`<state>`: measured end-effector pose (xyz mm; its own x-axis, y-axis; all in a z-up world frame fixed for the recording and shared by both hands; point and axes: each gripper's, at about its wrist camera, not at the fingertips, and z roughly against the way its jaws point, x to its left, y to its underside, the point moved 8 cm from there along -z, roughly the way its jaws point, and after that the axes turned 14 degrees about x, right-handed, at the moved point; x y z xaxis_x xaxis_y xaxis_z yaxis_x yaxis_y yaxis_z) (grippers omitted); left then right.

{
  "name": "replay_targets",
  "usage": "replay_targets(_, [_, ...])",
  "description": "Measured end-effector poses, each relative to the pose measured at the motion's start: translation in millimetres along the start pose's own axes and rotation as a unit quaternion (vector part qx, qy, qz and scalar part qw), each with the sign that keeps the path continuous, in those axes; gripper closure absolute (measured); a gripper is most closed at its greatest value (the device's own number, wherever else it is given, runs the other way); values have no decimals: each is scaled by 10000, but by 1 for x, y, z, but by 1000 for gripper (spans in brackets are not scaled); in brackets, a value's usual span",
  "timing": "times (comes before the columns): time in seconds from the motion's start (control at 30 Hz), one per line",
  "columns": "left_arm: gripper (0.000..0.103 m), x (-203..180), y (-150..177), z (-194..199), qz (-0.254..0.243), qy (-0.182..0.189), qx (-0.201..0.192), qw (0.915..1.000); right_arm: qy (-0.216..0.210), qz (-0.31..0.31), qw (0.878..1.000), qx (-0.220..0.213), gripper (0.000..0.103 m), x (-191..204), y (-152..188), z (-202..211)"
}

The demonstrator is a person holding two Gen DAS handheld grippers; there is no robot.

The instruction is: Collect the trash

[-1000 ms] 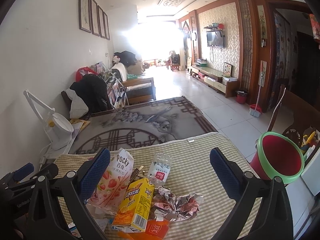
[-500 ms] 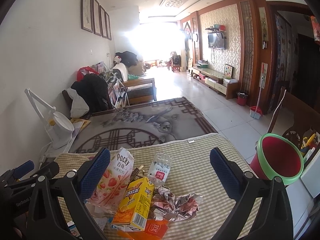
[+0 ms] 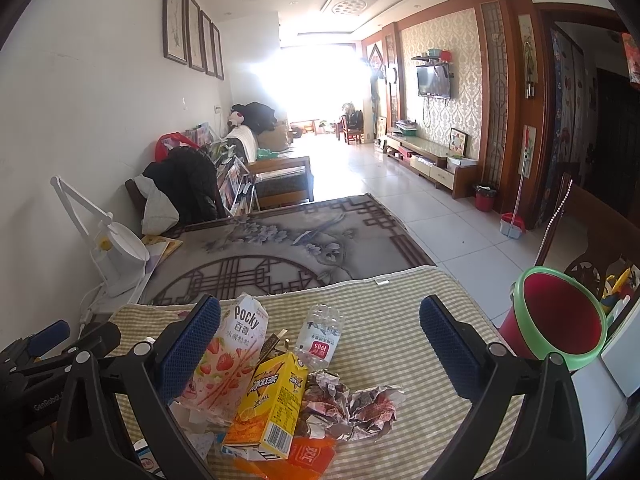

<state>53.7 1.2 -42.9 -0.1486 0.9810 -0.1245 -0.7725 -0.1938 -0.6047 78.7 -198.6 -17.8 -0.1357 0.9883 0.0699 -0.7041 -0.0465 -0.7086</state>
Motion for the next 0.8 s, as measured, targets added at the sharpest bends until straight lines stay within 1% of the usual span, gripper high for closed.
replay_targets(0.27, [5,2,3,0,20,-35,17,10000,-39,19,10000,45,7,-1,4,-1])
replay_targets(0.4, [5,4,4,3,3,-83,-54,10000,-76,35,9999,93,7,1,8,-4])
replay_targets(0.57, [5,8,4,3,-9,-51,-60,10000,-85,81,9999,120,7,4,9,-6])
replay_targets(0.63, [5,15,4,4,-66,-103,-108,9999,-63,152,9998,148,7,5,9,-6])
replay_targets(0.7, [5,28,6,5,-81,-285,-195,9994,-73,278,9993,245,7,7,11,-9])
replay_targets(0.73, [5,39,10,2,-54,-384,-167,9991,-65,308,9991,291,7,7,13,-10])
replay_targets(0.77, [5,46,15,-3,-29,-402,-91,9991,-57,319,9989,333,7,6,15,-13])
replay_targets(0.8, [5,54,23,-9,-28,-421,69,9991,-63,316,9987,382,7,5,18,-15])
